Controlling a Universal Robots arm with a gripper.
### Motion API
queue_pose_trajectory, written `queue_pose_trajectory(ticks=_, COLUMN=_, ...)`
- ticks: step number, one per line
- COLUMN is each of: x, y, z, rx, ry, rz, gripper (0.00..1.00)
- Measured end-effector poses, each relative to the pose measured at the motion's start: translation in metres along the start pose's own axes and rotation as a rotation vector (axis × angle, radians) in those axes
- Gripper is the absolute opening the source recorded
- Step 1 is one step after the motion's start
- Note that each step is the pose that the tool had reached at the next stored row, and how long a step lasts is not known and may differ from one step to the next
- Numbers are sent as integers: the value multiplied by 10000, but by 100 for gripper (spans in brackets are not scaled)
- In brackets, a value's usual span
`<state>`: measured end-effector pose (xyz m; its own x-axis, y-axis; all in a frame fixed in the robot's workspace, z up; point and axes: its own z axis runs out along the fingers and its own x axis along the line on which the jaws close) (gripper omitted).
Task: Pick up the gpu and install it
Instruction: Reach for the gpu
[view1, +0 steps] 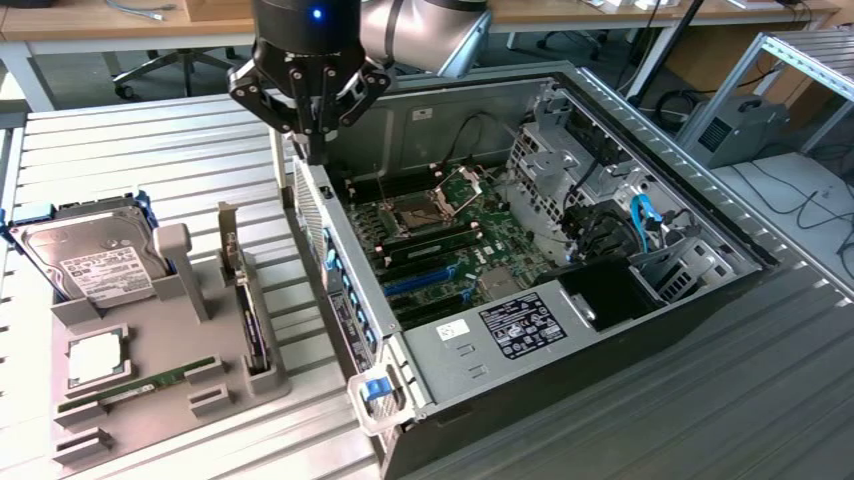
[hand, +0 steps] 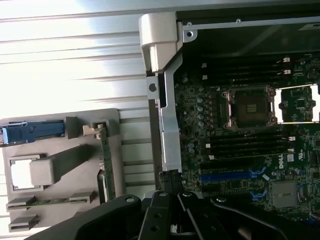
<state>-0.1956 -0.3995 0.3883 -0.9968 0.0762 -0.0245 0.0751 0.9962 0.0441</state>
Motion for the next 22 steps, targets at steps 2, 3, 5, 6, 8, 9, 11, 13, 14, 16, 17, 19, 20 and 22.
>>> queue_pose_trajectory(ticks=2, x=7, y=-1, z=0, rx=-1, ry=0, rz=-1, gripper=11)
queue_pose_trajectory(ticks=3, x=10, y=-1, z=1, rx=-1, ry=0, rz=0, gripper=11)
queue_pose_trajectory(ticks=5, x=15, y=-1, z=1, rx=0, ry=0, rz=0, gripper=11)
queue_pose_trajectory(ticks=6, x=18, y=-1, z=1, rx=0, ry=0, rz=0, gripper=11)
queue_pose_trajectory(ticks=8, x=22, y=-2, z=1, rx=-1, ry=0, rz=-1, gripper=11)
queue_pose_trajectory(ticks=9, x=24, y=-2, z=1, rx=0, ry=0, rz=0, gripper=11)
queue_pose_trajectory(ticks=11, x=29, y=-2, z=2, rx=-1, ry=-1, rz=0, gripper=11)
queue_pose_trajectory(ticks=13, x=34, y=-3, z=2, rx=-1, ry=0, rz=0, gripper=11)
queue_pose_trajectory(ticks=14, x=37, y=-3, z=2, rx=-1, ry=-1, rz=-1, gripper=11)
queue_pose_trajectory(ticks=16, x=45, y=-4, z=2, rx=-1, ry=0, rz=-1, gripper=11)
queue_pose_trajectory(ticks=17, x=47, y=-4, z=2, rx=-1, ry=0, rz=0, gripper=11)
queue_pose_trajectory(ticks=19, x=53, y=-4, z=2, rx=0, ry=0, rz=0, gripper=11)
queue_pose_trajectory(ticks=20, x=56, y=-4, z=2, rx=-1, ry=0, rz=0, gripper=11)
queue_pose_trajectory(ticks=22, x=62, y=-5, z=3, rx=-1, ry=-1, rz=0, gripper=11)
